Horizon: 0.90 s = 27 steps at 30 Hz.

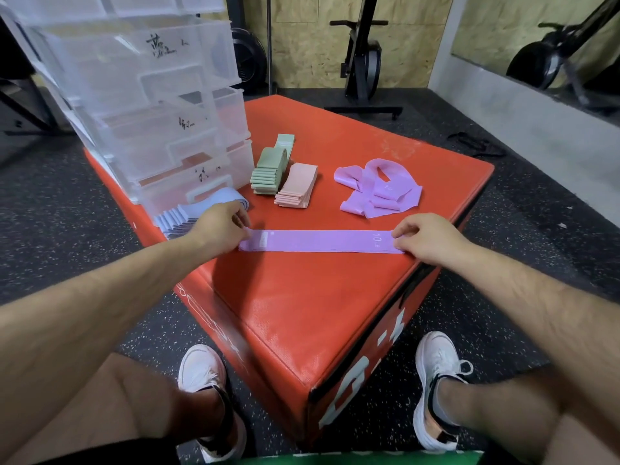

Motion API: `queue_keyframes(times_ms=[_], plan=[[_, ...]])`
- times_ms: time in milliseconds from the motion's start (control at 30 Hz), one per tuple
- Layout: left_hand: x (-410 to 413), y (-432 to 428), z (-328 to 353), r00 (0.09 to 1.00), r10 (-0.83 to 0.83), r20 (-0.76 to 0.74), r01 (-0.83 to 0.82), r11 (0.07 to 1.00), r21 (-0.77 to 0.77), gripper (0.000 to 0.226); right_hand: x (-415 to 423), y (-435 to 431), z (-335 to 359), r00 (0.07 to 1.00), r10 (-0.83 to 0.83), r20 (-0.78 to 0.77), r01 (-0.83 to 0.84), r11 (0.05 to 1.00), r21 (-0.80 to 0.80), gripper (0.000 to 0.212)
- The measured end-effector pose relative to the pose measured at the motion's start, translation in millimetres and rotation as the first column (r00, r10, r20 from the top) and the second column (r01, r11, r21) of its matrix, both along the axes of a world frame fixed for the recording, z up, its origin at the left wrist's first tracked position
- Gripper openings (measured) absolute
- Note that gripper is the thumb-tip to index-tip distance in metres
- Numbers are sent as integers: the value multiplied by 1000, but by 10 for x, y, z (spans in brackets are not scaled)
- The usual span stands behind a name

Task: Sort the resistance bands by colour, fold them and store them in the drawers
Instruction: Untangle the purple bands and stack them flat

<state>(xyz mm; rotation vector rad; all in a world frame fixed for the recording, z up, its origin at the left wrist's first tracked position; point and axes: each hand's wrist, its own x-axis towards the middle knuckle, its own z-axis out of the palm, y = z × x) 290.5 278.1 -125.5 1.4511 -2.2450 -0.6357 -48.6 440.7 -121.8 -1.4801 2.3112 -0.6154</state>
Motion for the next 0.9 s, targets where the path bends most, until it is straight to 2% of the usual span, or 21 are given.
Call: queue_keyframes(times_ms=[67, 267, 400, 500, 667, 767, 833, 900], plan=[[1, -10, -18, 998, -32, 59, 35, 998, -53, 13, -7, 4, -11, 999, 19, -39, -18, 1000, 10, 8], [1, -48, -35, 984, -50, 172, 60, 997, -54, 18, 8, -12, 63, 993, 62, -100, -61, 998, 16, 4], [-178, -70, 11, 987, -70, 142, 93, 983, -161, 24, 54, -152, 169, 986, 80, -144, -84, 996, -21, 9], [-554, -52, 99, 982, -161, 102, 181, 958, -223, 24, 51, -328, 177, 982, 101, -159, -107, 994, -29, 13], [-1254, -2, 177, 946, -301, 124, 319, 933, -165, 18, 110, -602, 127, 916, 346, -202, -329, 937, 115, 16], [-1544, -23, 173, 940, -323, 110, 337, 929, -152, 19, 132, -741, 137, 892, 365, -265, -313, 924, 219, 27], [-1657, -56, 217, 942, -319, 100, 332, 932, -148, 22, 92, -835, 214, 925, 307, -222, -278, 948, 153, 33], [-1705, -125, 260, 950, -300, 86, 311, 935, -174, 28, 21, -902, 357, 961, 242, -135, -247, 969, -20, 35]])
